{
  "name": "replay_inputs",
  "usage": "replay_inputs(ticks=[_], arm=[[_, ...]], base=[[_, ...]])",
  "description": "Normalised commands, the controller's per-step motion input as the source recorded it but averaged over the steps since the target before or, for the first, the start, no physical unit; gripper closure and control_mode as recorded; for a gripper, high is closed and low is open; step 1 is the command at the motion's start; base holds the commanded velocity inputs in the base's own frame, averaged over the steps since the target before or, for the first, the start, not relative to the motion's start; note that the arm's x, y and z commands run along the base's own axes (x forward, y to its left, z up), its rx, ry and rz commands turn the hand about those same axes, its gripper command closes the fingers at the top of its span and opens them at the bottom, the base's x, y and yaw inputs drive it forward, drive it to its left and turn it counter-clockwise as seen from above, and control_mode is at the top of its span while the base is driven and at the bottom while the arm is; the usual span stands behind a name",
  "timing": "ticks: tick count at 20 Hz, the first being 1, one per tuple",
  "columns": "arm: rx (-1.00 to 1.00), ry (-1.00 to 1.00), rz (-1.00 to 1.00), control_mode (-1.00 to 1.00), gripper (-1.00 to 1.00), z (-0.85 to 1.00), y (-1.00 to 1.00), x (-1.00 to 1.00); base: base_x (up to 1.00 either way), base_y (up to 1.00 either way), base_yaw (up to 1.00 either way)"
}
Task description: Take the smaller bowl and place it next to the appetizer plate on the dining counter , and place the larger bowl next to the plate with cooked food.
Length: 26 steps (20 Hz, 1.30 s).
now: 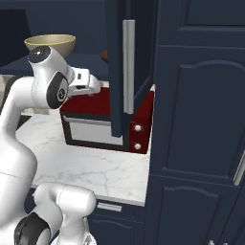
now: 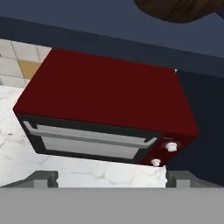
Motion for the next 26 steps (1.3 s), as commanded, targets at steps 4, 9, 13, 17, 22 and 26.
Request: replay_inputs(ticks=[4,9,13,17,22,26], arm=[[-0.15,-0.30,0.00,-1.00,-1.00,0.56,0.00,0.44],[-0.06,-0.13,0.00,-1.00,-1.00,0.45,0.00,0.84],[-0.01,-0.01,0.00,-1.00,-1.00,0.56,0.00,0.77],[0.00,0.00,0.00,-1.00,-1.00,0.39,0.00,0.64],[-0.08,0.00,0.00,-1.00,-1.00,0.00,0.00,0.73],[-0.11,0.03,0.00,-1.00,-1.00,-0.06,-0.01,0.69]], base=[[0.00,0.00,0.00],[0.00,0.00,0.00],[0.00,0.00,0.00],[0.00,0.00,0.00],[0.00,0.00,0.00],[0.00,0.00,0.00]])
